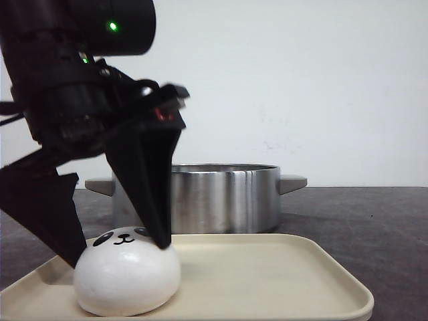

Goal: Steam buns
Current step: 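Lower the left gripper and grasp the last panda bun, then carry the bun with the left gripper and release it into the pot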

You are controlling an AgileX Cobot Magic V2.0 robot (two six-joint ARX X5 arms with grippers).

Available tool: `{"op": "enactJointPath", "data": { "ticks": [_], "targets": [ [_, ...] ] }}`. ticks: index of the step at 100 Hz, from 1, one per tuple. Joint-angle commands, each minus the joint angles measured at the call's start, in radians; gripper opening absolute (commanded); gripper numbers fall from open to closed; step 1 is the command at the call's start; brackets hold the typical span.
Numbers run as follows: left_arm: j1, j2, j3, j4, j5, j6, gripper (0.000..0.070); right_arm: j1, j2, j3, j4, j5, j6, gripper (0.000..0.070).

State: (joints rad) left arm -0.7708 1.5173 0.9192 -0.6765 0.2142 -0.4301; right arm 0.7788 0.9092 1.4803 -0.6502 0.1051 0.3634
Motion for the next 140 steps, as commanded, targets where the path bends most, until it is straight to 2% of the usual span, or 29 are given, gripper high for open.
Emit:
{"op": "enactJointPath", "data": {
  "ticks": [1, 5, 16, 20, 25, 28, 51, 58, 68, 78, 101, 127, 140],
  "targets": [
    [-0.011, 0.031, 0.015, -0.003, -0.018, -0.001, 0.0368, 0.010, 0.004, 0.016, 0.006, 0.001, -0.008, 0.0007],
    [-0.011, 0.040, 0.015, -0.005, -0.021, -0.001, 0.0337, 0.010, 0.004, 0.016, 0.006, 0.001, -0.007, 0.0007],
    [-0.011, 0.065, 0.015, -0.005, -0.034, 0.000, 0.0318, 0.010, 0.004, 0.016, 0.006, 0.001, -0.005, 0.0007],
    [-0.011, 0.072, 0.015, -0.005, -0.034, 0.005, 0.0219, 0.010, 0.004, 0.016, 0.006, 0.001, -0.005, 0.0007],
    [-0.011, 0.075, 0.015, -0.003, -0.034, 0.026, 0.0000, 0.010, 0.004, 0.016, 0.006, 0.001, -0.005, 0.0007],
    [-0.012, 0.075, 0.016, -0.002, -0.034, 0.034, 0.0019, 0.010, 0.004, 0.016, 0.006, 0.001, -0.005, 0.0007],
    [-0.012, -0.014, 0.131, -0.002, -0.044, 0.060, 0.0006, 0.010, 0.004, 0.016, 0.011, 0.001, -0.004, 0.0007],
    [-0.011, -0.034, 0.205, 0.013, -0.093, 0.088, 0.0006, 0.010, 0.004, 0.016, 0.019, 0.001, -0.004, 0.0007],
    [0.007, -0.037, 0.301, 0.051, -0.197, 0.173, 0.0006, 0.010, 0.005, 0.016, 0.027, 0.001, -0.003, 0.0007],
    [0.034, -0.031, 0.333, 0.139, -0.262, 0.247, 0.0006, 0.010, 0.005, 0.016, 0.028, 0.001, -0.003, 0.0007],
    [0.122, 0.057, 0.333, 0.254, -0.263, 0.267, 0.0006, 0.010, 0.005, 0.016, 0.021, 0.002, -0.003, 0.0007],
    [0.187, 0.218, 0.333, 0.309, -0.263, 0.269, 0.0006, 0.010, 0.018, 0.016, 0.015, 0.002, 0.003, 0.0007],
    [0.208, 0.274, 0.333, 0.322, -0.263, 0.268, 0.0042, 0.010, 0.024, 0.016, 0.011, 0.002, 0.004, 0.0007]
  ]
}}
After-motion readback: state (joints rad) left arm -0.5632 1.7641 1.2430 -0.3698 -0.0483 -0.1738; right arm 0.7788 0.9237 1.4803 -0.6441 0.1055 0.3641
